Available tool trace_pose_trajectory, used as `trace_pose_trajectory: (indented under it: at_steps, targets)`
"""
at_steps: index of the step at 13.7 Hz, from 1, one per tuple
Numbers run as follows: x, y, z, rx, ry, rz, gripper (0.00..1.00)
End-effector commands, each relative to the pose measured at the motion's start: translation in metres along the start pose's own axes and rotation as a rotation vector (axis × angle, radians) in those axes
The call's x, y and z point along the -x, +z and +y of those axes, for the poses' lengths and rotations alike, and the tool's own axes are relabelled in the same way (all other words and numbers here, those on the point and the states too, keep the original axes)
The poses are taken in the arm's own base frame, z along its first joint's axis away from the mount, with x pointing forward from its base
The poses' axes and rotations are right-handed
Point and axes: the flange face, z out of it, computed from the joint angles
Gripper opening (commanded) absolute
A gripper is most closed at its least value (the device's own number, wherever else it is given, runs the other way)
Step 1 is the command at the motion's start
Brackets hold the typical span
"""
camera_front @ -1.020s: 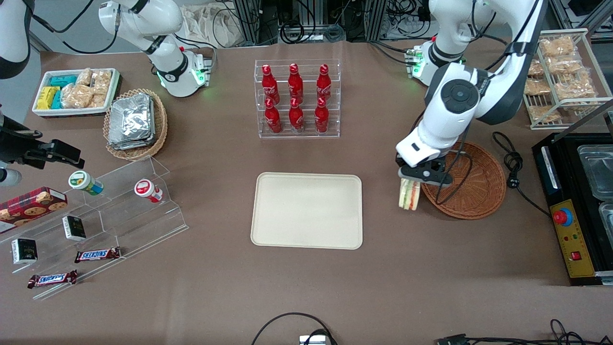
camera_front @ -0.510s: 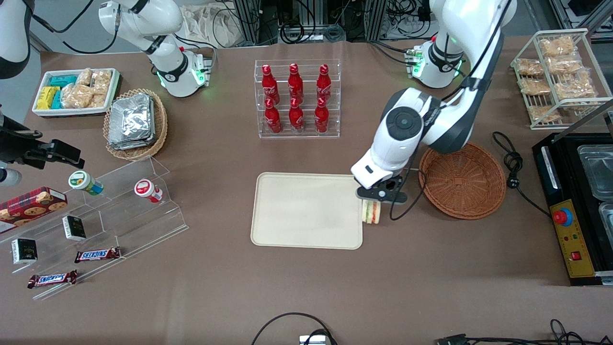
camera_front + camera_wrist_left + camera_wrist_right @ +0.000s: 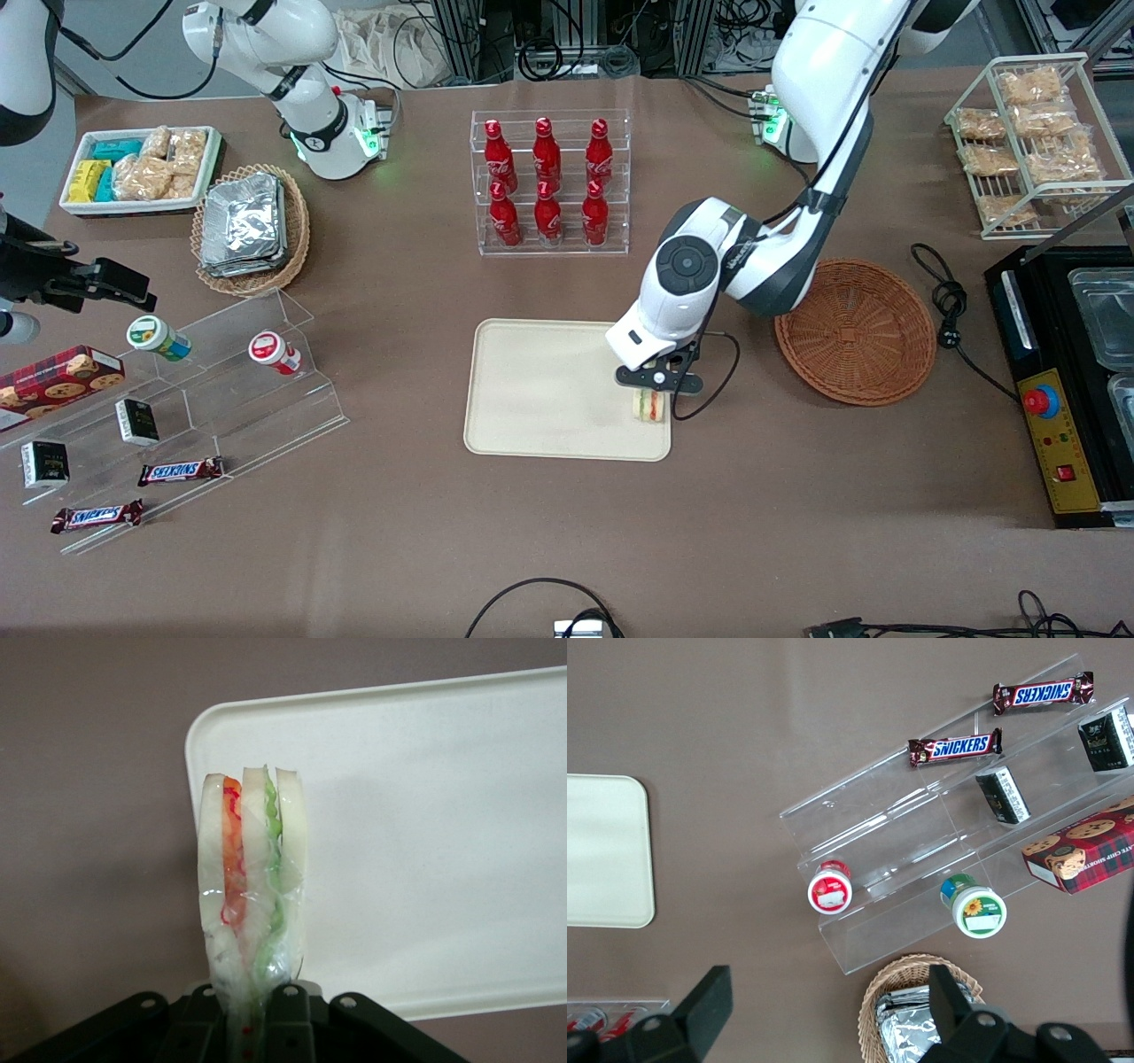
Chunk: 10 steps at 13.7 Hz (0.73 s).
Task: Place sandwich from basket to tray
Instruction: 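Carry the sandwich over the cream tray with the left gripper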
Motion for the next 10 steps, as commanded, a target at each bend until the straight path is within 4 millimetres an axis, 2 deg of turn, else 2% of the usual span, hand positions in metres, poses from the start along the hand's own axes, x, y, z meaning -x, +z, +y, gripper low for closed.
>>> trace_pose_trajectory:
  at_steps: [1,5,8,10]
  targets:
    - [-0.011,0.021,0.020,-0.016,0.003,-0.012,0.00]
    - [-0.010,0.042,0.028,-0.022,0.011,-0.031,0.00]
    - [-0.009,0.048,0.029,-0.023,0.011,-0.033,0.01]
    - [-0.008,0.054,0.028,-0.027,0.011,-0.041,0.12]
